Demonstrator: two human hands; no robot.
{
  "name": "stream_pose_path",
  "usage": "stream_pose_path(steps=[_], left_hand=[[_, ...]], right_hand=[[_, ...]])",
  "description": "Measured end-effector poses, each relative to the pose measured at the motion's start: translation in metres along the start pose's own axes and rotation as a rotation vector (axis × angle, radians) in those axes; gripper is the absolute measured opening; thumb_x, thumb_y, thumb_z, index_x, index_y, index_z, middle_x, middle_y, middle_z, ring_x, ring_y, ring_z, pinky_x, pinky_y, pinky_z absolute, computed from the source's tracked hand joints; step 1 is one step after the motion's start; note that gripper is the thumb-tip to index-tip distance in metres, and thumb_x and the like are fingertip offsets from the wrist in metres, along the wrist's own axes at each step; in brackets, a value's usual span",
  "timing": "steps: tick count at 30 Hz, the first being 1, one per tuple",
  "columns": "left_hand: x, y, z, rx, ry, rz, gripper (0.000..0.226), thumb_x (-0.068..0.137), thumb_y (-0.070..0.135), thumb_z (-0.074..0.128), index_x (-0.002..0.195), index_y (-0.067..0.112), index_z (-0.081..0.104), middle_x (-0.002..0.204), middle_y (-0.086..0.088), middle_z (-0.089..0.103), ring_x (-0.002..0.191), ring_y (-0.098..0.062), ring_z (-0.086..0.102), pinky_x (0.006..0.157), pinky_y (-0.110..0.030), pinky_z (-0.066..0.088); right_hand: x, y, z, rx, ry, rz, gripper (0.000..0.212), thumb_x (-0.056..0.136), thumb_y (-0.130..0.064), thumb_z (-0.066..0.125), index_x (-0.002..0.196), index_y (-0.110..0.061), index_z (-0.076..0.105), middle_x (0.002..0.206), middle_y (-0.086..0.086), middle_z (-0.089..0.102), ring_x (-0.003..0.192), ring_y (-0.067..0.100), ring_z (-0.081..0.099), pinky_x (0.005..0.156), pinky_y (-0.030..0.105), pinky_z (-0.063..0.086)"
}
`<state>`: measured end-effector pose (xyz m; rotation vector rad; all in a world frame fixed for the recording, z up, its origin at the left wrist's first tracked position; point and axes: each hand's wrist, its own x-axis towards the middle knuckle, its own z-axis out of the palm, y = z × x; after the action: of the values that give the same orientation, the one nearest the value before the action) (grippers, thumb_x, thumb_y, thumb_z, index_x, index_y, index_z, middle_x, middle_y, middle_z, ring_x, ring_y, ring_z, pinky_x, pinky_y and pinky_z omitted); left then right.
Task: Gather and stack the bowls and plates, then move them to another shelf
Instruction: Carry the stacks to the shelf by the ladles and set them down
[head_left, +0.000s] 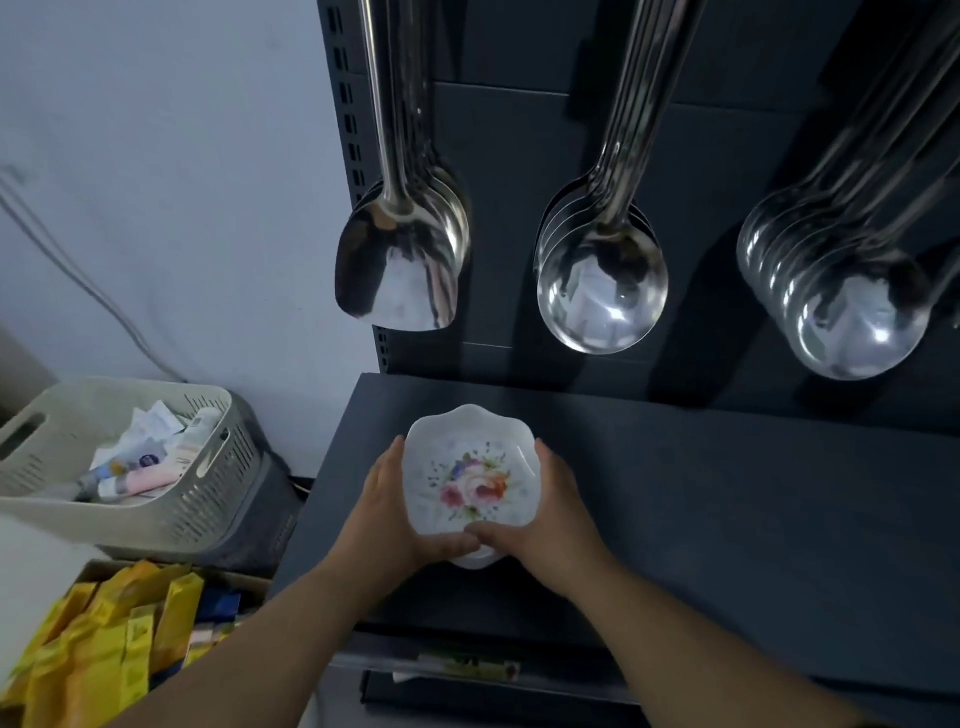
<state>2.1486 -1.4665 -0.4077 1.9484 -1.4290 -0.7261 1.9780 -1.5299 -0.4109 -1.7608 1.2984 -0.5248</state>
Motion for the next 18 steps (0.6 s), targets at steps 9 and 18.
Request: stream_pose_path(steps=[9,18], left_hand=[[-0.005,0.059,0.0,0.155,0.072,0.042,0.1,0.067,0.062,0.071,0.147,0.026,0.024,0.152,0.008,0.023,0.138,-0.015,0.029,0.114,-0.036,0.029],[-0.077,0.185,0.04,0.307,-0.095,0.322,0.091,0.08,0.068,0.052,0.151,0.028,0.01,0.159,0.009,0.007,0.145,-0.008,0.012,0.119,-0.029,0.014]], right_hand=[[-0.029,-0.018,-0.05,-0.093,0.048,0.098,0.09,0.079,-0.05,0.074,0.151,-0.027,0.026,0.156,-0.008,0.024,0.138,0.008,0.033,0.106,0.017,0.029],[-0.151,-0.024,-0.168,-0.175,0.358,0.15,0.068,0.085,-0.049,0.068,0.143,-0.028,0.039,0.143,-0.012,0.04,0.129,0.005,0.042,0.102,0.015,0.036]])
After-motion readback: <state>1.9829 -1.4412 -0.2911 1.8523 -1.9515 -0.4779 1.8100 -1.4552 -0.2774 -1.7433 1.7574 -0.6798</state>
